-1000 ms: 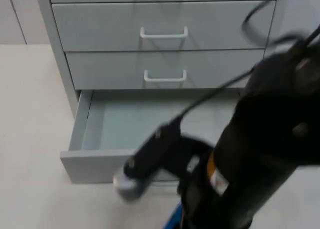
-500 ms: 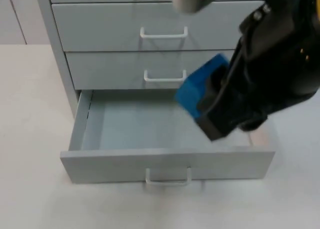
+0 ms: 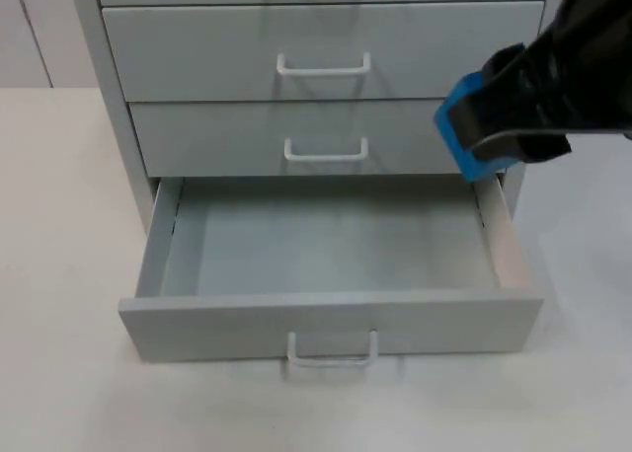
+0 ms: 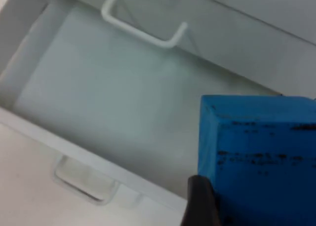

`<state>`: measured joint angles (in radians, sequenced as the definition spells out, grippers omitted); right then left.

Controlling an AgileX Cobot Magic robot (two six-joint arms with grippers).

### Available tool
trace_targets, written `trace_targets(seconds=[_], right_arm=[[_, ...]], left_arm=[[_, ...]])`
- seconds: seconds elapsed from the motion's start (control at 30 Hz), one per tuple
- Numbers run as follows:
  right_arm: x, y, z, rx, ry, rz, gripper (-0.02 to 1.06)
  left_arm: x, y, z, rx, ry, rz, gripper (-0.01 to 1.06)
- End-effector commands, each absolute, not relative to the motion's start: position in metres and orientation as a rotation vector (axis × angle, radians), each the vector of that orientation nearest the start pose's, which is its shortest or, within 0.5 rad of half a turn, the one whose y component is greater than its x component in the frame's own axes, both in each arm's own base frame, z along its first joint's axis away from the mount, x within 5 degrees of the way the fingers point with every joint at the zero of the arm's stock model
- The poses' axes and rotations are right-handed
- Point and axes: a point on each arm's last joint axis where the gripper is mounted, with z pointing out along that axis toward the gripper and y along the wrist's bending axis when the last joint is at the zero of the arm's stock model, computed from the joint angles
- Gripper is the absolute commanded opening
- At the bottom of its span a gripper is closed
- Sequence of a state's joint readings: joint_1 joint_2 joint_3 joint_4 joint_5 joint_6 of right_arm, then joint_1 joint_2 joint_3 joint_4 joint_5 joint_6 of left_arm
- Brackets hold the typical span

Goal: Open the drawer with the left hand, place the block into the drawer with the right hand, then close the drawer with the left hand.

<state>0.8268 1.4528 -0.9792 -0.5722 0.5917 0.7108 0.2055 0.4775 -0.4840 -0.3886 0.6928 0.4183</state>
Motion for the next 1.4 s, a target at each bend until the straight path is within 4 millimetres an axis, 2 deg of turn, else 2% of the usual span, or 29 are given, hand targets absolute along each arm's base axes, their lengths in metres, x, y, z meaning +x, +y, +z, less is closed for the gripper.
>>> trace_targets(seconds=[0.0,0.07,0.17,0.2,0.33,0.37,0.53,0.63,0.7,0.73,0.77,0.83,0.87,0.9,1.0,1.07,1.17,1.2,1.33,1.37], right_arm=[[0.23,0.206,0.259,-0.597,2.343,0.114,0.0],[0.232,0.209,0.253,-0.601,2.354,0.118,0.0],[0.243,0.228,0.226,-0.629,2.353,0.197,0.0],[0.243,0.228,0.226,-0.629,2.353,0.197,0.0],[0.252,0.246,0.194,-0.63,2.362,0.29,0.0],[0.252,0.246,0.194,-0.63,2.362,0.29,0.0],[0.258,0.256,0.156,-0.682,2.403,0.292,0.01],[0.259,0.258,0.145,-0.717,2.41,0.283,0.08],[0.259,0.259,0.135,-0.732,2.424,0.28,0.22],[0.259,0.259,0.135,-0.732,2.424,0.28,0.22],[0.259,0.259,0.133,-0.733,2.429,0.277,0.31],[0.259,0.259,0.133,-0.733,2.429,0.277,0.48],[0.259,0.259,0.133,-0.733,2.429,0.277,0.48],[0.259,0.259,0.134,-0.733,2.427,0.278,0.63],[0.26,0.258,0.144,-0.72,2.41,0.276,0.78],[0.26,0.257,0.15,-0.707,2.406,0.27,0.79],[0.257,0.249,0.179,-0.649,2.378,0.254,0.78],[0.257,0.249,0.179,-0.649,2.378,0.254,0.78],[0.242,0.229,0.232,-0.528,2.365,0.259,0.78],[0.242,0.229,0.232,-0.528,2.365,0.259,0.78]], left_arm=[[0.091,-0.004,0.285,0.031,2.107,-0.083,1.05],[0.091,-0.004,0.285,0.03,2.106,-0.086,1.05],[0.091,-0.004,0.285,0.03,2.106,-0.085,1.05],[0.091,-0.004,0.285,0.03,2.106,-0.085,1.05],[0.091,-0.004,0.285,0.03,2.106,-0.085,1.05],[0.091,-0.004,0.285,0.03,2.106,-0.085,1.05],[0.091,-0.004,0.285,0.031,2.107,-0.083,1.05],[0.091,-0.004,0.285,0.031,2.107,-0.083,1.05],[0.091,-0.004,0.285,0.031,2.107,-0.083,1.05],[0.091,-0.004,0.285,0.031,2.107,-0.083,1.05],[0.091,-0.004,0.285,0.031,2.107,-0.083,1.05],[0.091,-0.004,0.285,0.031,2.107,-0.083,1.05],[0.091,-0.004,0.285,0.031,2.107,-0.083,1.05],[0.091,-0.004,0.285,0.031,2.107,-0.083,1.05],[0.091,-0.004,0.285,0.031,2.107,-0.083,1.05],[0.091,-0.004,0.285,0.031,2.107,-0.083,1.05],[0.091,-0.004,0.285,0.031,2.107,-0.083,1.05],[0.091,-0.004,0.285,0.031,2.107,-0.083,1.05],[0.091,-0.004,0.285,0.03,2.106,-0.086,1.05],[0.091,-0.004,0.285,0.03,2.106,-0.086,1.05]])
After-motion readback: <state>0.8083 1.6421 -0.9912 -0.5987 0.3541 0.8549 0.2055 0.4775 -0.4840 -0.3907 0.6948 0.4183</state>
